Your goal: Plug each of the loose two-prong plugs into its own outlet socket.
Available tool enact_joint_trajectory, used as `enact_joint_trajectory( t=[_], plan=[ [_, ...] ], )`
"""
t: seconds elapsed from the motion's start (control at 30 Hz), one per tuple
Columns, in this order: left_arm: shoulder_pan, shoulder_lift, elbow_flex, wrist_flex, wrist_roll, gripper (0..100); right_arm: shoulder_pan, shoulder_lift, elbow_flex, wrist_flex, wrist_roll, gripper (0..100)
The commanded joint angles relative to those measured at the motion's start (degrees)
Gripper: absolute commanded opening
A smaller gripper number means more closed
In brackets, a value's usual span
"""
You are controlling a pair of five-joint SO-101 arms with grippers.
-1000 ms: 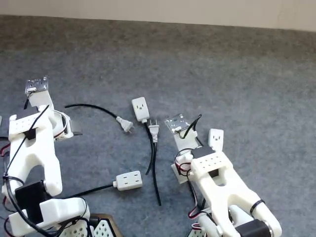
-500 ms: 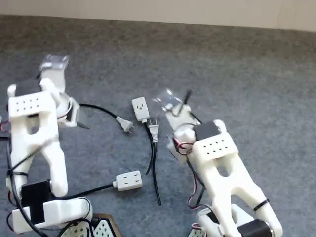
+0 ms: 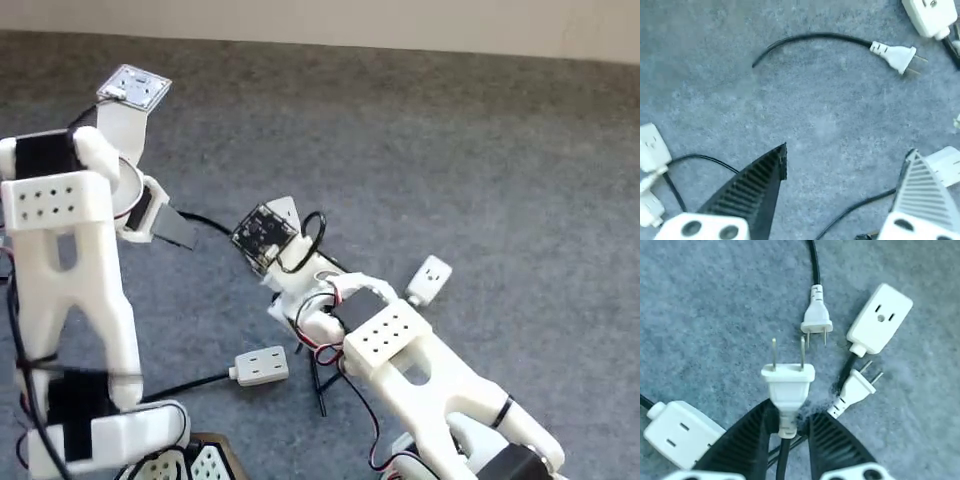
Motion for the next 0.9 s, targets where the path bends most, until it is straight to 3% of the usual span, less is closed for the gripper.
enact_joint_trajectory(
  t=[0.0,0.23,0.37,0.63,0.87],
  plan=[
    [1.1,-11.4,2.7,-5.5,-0.7,39,-0.7,-2.1,-0.2,-3.4,-1.0,0.5],
    [8.9,-35.2,36.3,-23.5,-0.6,41,-4.7,-5.1,0.1,-2.9,-0.2,0.5],
    [11.3,-44.6,48.0,-27.2,-0.3,41,-5.1,-11.2,0.1,2.7,-0.4,0.5],
    [11.3,-49.5,54.4,-31.6,8.0,41,-11.4,-20.2,2.9,9.4,-1.8,0.5],
    [11.6,-49.8,53.9,-31.5,8.6,41,-12.4,-19.4,4.8,9.5,-1.9,0.5]
  ],
)
